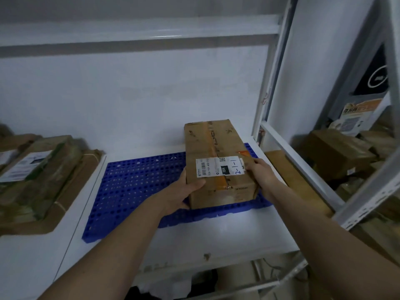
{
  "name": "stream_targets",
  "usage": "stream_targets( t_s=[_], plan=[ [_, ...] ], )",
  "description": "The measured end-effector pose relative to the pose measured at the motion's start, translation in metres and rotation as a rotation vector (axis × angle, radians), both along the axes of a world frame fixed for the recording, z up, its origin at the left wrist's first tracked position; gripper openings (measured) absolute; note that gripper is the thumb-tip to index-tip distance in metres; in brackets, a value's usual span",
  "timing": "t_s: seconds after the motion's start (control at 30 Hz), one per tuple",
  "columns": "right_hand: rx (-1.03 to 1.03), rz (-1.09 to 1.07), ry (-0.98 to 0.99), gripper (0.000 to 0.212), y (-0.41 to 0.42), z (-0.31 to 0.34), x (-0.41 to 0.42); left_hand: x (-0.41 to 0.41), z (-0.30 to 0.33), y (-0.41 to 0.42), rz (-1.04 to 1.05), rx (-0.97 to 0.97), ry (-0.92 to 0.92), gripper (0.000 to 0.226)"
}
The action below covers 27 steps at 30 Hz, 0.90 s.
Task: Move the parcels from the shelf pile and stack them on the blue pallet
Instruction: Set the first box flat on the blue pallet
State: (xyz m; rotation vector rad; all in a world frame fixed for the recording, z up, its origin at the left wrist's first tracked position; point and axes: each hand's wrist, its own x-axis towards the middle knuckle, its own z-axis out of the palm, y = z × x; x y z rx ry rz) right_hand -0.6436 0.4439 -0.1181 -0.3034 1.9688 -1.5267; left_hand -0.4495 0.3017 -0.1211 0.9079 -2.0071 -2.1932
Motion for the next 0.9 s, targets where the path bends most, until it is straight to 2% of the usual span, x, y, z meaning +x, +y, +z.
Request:
stream_targets(
  t_s=[0.13,0.47,0.6,0.77,0.9],
  plan=[
    [0.048,0.027,-0.02,0.045,0.0,-0.015,-0.007,-0.004,-0.008,0.002,0.022,0.015,-0.04,0.087],
    [0.123,0.02,0.062,0.036,-0.007,-0.026,-0.018,-0.007,-0.018,0.007,0.067,0.051,-0.069,0.081],
    [0.155,0.054,-0.051,0.046,-0.006,-0.027,-0.023,-0.008,-0.021,0.01,0.068,0.067,-0.086,0.079],
    [0.152,0.061,-0.125,0.027,0.006,-0.019,-0.033,-0.017,-0.028,0.026,0.045,0.085,-0.125,0.086],
    [0.143,0.073,-0.094,0.022,0.008,-0.018,-0.034,-0.019,-0.027,0.028,0.03,0.104,-0.117,0.084]
  ],
)
